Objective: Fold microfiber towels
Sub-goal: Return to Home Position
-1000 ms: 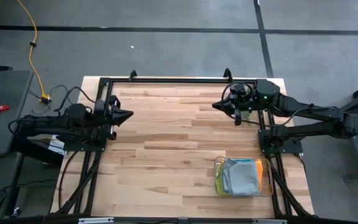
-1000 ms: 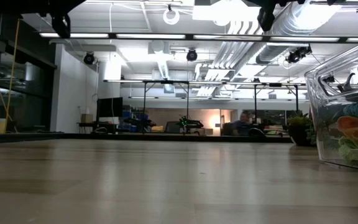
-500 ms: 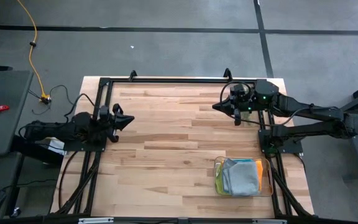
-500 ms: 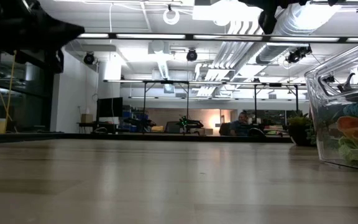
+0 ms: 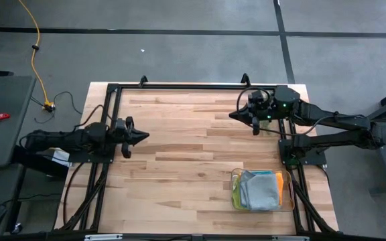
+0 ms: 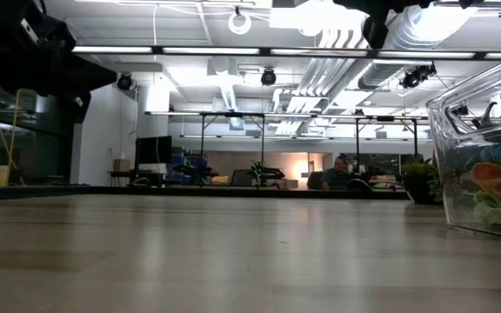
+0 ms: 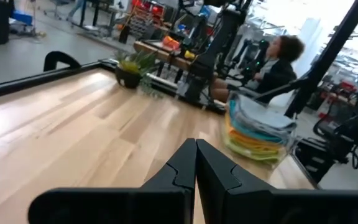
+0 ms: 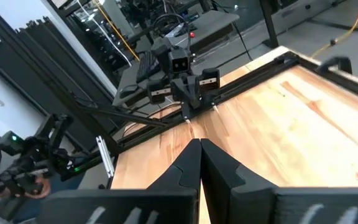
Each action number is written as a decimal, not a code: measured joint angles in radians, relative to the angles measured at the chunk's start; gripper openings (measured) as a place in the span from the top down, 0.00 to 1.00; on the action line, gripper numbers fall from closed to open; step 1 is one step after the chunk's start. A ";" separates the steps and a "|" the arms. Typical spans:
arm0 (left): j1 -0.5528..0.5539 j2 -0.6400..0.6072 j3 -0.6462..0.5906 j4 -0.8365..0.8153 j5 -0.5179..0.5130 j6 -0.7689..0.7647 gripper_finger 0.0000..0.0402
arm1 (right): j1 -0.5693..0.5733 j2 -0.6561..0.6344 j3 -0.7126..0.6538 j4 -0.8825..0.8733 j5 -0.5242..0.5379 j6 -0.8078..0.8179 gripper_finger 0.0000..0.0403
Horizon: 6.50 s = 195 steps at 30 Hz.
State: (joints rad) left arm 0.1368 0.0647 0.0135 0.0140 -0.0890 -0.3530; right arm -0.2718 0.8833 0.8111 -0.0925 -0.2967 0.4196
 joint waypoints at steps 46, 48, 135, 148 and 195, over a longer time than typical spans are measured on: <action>0.013 0.094 0.000 0.007 -0.002 0.024 0.99 | 0.253 -0.871 -0.800 0.106 0.309 -0.030 1.00; 0.013 0.094 0.000 0.008 -0.004 0.024 0.99 | 0.252 -0.857 -0.799 0.106 0.316 -0.083 1.00; 0.013 0.098 0.000 0.006 -0.004 0.024 0.99 | 0.252 -0.838 -0.799 0.099 0.293 -0.080 1.00; 0.013 0.098 0.000 0.006 -0.004 0.024 0.99 | 0.252 -0.838 -0.799 0.099 0.293 -0.080 1.00; 0.013 0.098 0.000 0.006 -0.004 0.024 0.99 | 0.252 -0.838 -0.799 0.099 0.293 -0.080 1.00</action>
